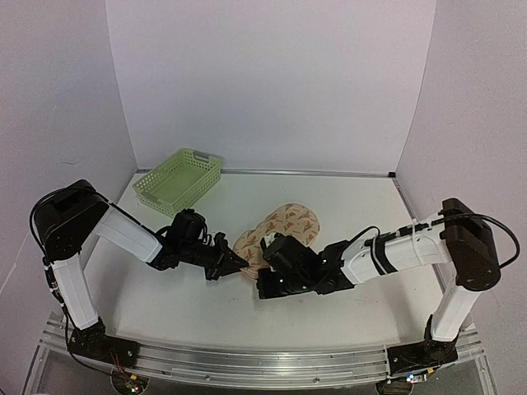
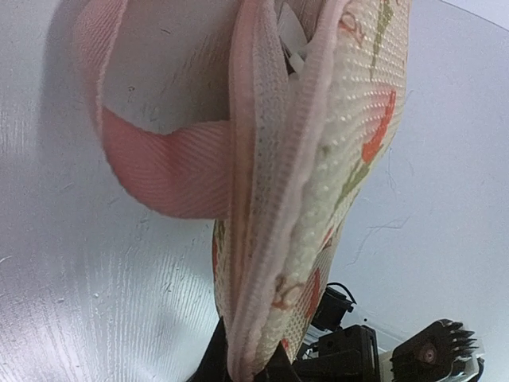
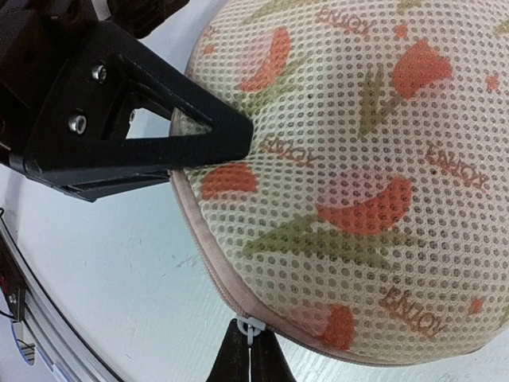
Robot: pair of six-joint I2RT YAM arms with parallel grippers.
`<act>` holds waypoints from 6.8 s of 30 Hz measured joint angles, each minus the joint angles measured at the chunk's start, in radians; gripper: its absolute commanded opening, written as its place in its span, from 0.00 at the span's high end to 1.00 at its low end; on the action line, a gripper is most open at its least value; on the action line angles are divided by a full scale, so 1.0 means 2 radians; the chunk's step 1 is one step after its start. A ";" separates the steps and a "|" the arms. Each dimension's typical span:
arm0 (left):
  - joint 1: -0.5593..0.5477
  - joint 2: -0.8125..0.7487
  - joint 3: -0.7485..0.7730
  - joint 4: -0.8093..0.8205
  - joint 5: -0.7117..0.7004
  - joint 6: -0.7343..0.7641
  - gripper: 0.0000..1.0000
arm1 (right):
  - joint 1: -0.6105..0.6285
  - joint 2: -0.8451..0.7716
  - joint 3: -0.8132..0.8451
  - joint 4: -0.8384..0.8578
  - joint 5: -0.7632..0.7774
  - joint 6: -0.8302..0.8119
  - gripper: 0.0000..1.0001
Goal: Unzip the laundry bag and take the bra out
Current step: Hold the laundry bag at the center of the board, then unzip the zipper of the laundry bag, then adjust the laundry bag at the center of the board, then open the laundry bag at the center of the board.
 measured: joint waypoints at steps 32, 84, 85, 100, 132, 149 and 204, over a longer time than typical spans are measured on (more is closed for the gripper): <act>-0.005 -0.010 0.000 0.003 0.044 0.026 1.00 | -0.059 -0.153 -0.188 0.038 0.024 -0.005 1.00; -0.160 -0.118 -0.075 -0.044 -0.189 -0.044 0.44 | -0.098 -0.167 -0.070 -0.094 0.071 0.029 0.09; -0.162 -0.118 -0.074 -0.044 -0.190 -0.044 0.42 | -0.099 -0.164 -0.068 -0.094 0.072 0.032 0.09; -0.203 -0.167 -0.058 -0.129 -0.248 -0.023 0.29 | -0.108 -0.118 -0.057 -0.088 0.071 0.053 0.09; -0.040 -0.048 0.194 -0.385 -0.238 0.328 0.29 | -0.112 -0.161 -0.076 -0.077 0.063 0.033 0.10; -0.018 0.029 0.226 -0.360 -0.126 0.366 0.58 | -0.112 -0.164 -0.094 -0.068 0.048 0.044 0.11; -0.045 -0.198 0.163 -0.354 -0.197 0.271 0.99 | -0.112 -0.218 -0.066 -0.022 0.020 0.014 0.15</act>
